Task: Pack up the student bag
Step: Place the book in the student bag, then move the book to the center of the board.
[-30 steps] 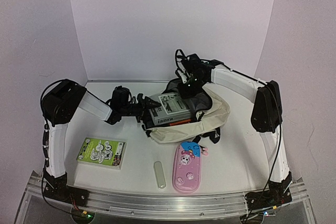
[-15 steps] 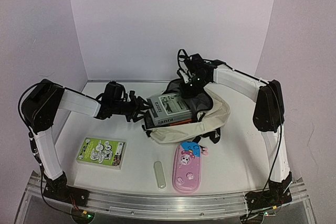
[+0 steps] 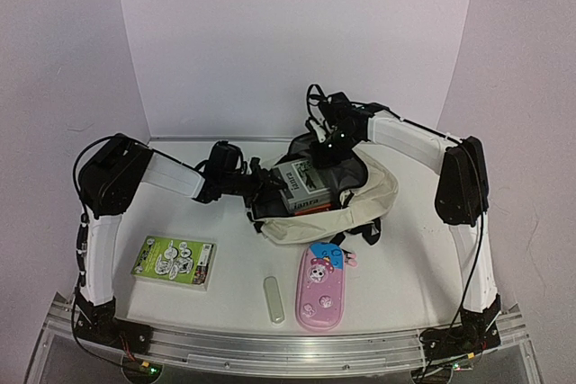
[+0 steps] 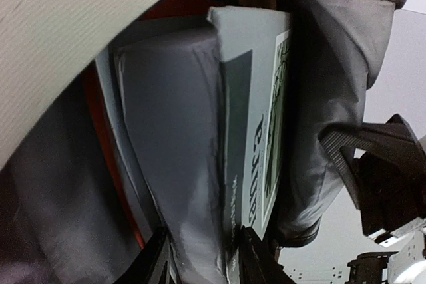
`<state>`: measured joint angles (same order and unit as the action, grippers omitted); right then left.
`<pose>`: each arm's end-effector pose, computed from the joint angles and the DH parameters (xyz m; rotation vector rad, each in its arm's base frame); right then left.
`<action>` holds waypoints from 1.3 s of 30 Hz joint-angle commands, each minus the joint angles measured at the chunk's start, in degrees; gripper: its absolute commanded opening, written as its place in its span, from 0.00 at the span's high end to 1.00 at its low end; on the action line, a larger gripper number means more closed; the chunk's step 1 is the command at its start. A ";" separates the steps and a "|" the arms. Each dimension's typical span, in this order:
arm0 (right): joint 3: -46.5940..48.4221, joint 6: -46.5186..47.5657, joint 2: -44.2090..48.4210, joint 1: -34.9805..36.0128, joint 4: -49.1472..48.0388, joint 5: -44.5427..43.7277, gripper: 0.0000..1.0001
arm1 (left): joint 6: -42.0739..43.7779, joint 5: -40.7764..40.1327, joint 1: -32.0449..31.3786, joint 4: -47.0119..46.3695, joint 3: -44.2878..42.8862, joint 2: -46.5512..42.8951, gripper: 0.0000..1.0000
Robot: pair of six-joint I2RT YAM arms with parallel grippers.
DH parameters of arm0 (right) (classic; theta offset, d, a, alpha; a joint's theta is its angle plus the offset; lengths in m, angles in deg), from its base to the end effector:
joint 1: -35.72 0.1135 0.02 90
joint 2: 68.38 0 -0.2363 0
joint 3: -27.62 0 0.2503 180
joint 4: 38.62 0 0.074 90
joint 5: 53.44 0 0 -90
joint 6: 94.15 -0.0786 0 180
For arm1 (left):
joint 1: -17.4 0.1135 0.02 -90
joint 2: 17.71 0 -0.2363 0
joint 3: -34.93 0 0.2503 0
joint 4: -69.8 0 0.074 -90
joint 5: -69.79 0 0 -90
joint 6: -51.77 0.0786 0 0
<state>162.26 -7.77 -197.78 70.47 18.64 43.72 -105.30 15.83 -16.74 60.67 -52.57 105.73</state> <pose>0.4157 0.3003 0.1992 -0.7288 2.4140 0.4341 0.3677 -0.3052 0.1017 -0.2176 2.4144 -1.6206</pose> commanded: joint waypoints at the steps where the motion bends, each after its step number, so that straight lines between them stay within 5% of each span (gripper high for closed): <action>1: 2.10 0.60 3.44 -0.03 -0.65 1.38 1.00 | -2.68 0.45 -0.31 -4.79 -8.93 4.29 0.66; 12: 3.95 -1.50 -0.10 -5.47 -0.77 1.02 1.00 | -0.06 1.96 -0.88 4.36 -26.24 14.24 0.66; 18: 4.12 -0.57 -2.30 -10.49 -1.09 -0.13 1.00 | 7.36 -1.77 -0.54 11.55 -20.92 6.00 0.33; 25: 6.24 0.34 -2.61 -13.78 -1.29 -0.46 1.00 | 13.22 -4.15 2.46 19.98 -12.97 -5.44 0.21; 27: 4.88 0.54 -0.93 -13.78 -1.31 1.67 0.98 | 13.76 -4.68 4.25 20.37 -7.55 -9.70 0.10; 30: 1.78 0.60 1.95 -13.73 -1.30 5.33 0.76 | 15.21 -7.35 6.76 23.08 0.96 -16.79 0.00; 34: -2.76 0.79 5.91 -13.36 -1.52 9.10 0.34 | 18.49 -15.37 8.68 33.90 8.97 -26.98 0.00; 39: -7.13 1.25 10.72 -10.77 -2.78 11.06 0.10 | 18.67 -26.54 8.79 48.85 13.93 -37.23 0.00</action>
<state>157.19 -7.12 -194.44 57.38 17.26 51.59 -88.78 -0.29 -7.18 95.53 -41.38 76.75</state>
